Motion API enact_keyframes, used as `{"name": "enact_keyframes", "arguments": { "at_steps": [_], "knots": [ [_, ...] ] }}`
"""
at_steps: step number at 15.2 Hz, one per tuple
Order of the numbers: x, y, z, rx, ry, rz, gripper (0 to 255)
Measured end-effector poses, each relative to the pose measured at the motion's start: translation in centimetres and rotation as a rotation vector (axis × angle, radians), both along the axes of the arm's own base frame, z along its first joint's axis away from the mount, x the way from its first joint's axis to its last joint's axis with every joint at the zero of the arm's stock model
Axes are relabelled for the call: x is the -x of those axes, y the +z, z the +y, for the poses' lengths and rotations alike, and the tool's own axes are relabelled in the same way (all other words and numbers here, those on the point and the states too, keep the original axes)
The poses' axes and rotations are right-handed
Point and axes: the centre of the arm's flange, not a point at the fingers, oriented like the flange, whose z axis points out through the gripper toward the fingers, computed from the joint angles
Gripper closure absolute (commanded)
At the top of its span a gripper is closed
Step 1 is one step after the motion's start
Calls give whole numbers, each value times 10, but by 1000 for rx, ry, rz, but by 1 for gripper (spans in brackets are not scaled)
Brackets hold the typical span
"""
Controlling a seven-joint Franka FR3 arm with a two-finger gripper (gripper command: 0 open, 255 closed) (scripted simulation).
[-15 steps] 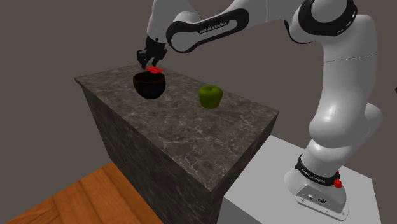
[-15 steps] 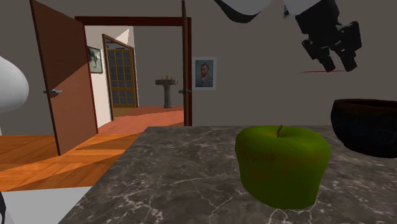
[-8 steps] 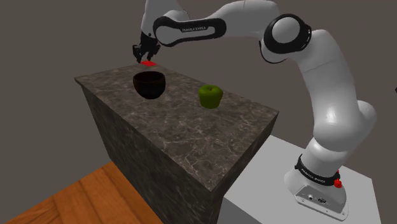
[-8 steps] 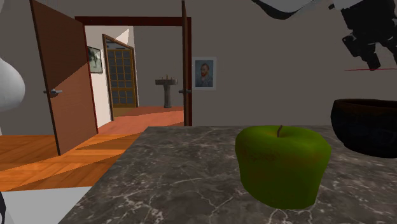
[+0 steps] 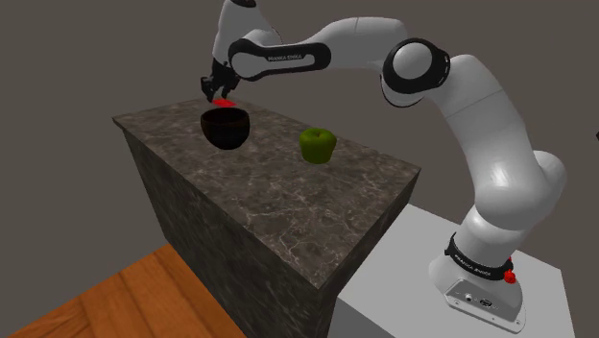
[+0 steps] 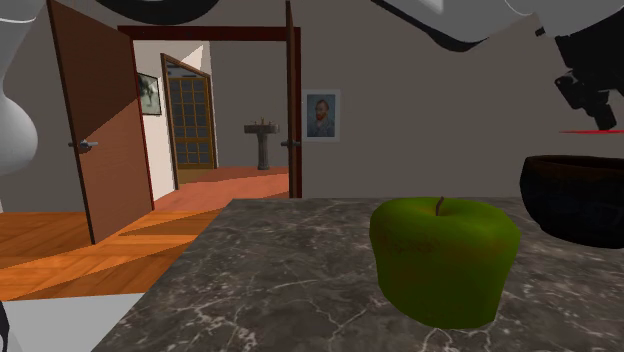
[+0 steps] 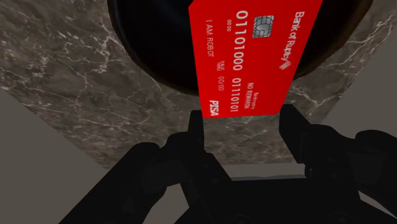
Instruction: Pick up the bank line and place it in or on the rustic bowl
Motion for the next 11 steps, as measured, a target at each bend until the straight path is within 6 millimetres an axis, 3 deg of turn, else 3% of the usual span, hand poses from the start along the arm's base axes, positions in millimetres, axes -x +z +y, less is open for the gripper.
{"name": "enact_keyframes", "arguments": {
  "at_steps": [8,11],
  "knots": [
    [0,-42,0,0,0,0,255],
    [-1,-48,0,0,0,0,255]
  ]
}}
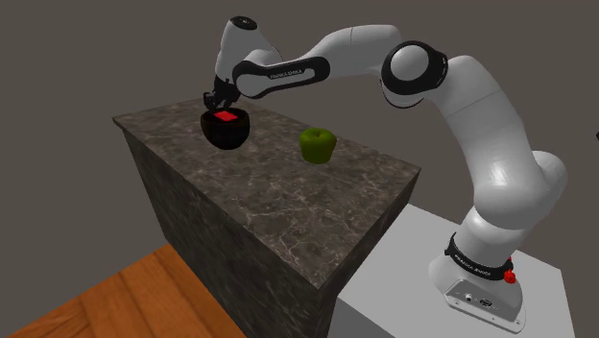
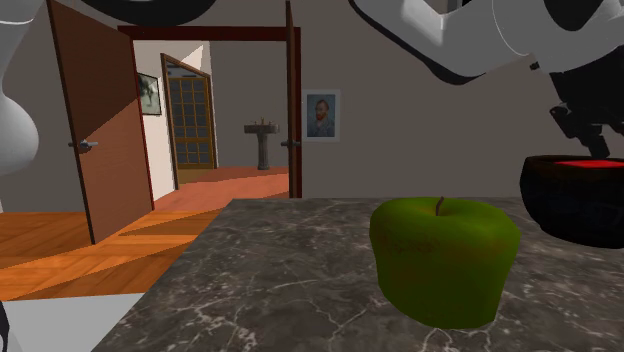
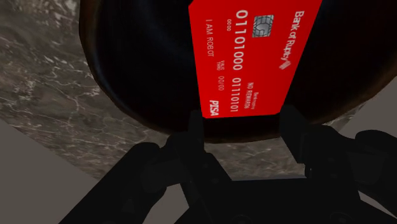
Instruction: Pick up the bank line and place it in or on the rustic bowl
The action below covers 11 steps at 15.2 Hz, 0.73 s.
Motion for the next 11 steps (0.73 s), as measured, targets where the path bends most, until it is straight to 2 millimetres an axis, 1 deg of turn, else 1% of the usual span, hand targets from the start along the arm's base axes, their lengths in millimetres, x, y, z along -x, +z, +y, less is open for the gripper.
{"name": "enact_keyframes", "arguments": {
  "at_steps": [4,5,11],
  "knots": [
    [0,-1,0,0,0,0,255],
    [0,-1,0,0,0,0,0],
    [0,-1,0,0,0,0,0]
  ]
}}
